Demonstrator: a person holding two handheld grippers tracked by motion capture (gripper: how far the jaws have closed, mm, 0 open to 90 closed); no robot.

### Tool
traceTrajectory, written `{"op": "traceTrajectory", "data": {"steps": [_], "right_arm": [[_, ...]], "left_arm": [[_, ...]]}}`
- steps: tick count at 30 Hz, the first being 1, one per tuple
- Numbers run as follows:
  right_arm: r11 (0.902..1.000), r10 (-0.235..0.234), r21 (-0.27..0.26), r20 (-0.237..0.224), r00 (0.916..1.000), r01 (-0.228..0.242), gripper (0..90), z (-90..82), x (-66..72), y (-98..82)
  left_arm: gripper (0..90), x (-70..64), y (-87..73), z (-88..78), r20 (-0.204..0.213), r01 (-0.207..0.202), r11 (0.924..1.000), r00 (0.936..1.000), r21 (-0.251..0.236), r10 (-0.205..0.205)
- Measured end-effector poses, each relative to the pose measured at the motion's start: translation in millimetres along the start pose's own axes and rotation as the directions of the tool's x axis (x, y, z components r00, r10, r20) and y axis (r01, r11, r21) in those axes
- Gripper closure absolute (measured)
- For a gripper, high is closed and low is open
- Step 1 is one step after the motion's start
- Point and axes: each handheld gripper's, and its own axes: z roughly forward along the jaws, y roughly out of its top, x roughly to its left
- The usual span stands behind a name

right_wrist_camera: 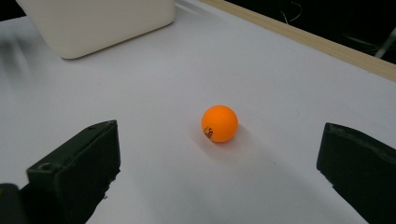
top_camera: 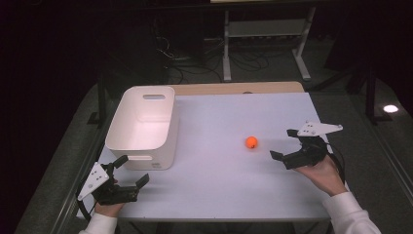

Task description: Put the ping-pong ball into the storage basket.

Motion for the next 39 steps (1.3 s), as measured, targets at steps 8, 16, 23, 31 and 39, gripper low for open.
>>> {"op": "traceTrajectory", "data": {"steps": [8,16,23,31,39], "right_arm": [[0.9994,-0.014,0.031,-0.016,0.9998,0.014,0.0,6.8,-2.4,4.9],[0.998,-0.029,0.056,-0.028,0.9992,0.03,0.0,13.3,-0.8,11.1],[0.9953,-0.049,0.081,-0.048,0.9976,0.053,0.0,21.2,0.1,20.6],[0.9913,-0.068,0.109,-0.066,0.9955,0.074,0.0,32.2,2.1,30.2],[0.9867,-0.069,0.141,-0.091,0.9935,0.081,0.0,43.1,2.0,33.3]], "left_arm": [[0.0,0.1,-0.1,0.1,0.001,0.0,1.0,1.0,0.002,0.0],[0.0,0.1,-0.1,0.1,-0.001,0.0,1.0,1.0,0.002,0.0],[0.0,0.0,0.0,0.1,-0.001,-0.001,1.0,1.0,0.0,0.001],[0.0,0.0,-0.1,0.0,-0.001,0.001,1.0,1.0,0.001,-0.001],[0.0,0.2,-0.1,0.4,0.002,0.0,1.0,1.0,0.001,0.0]]}}
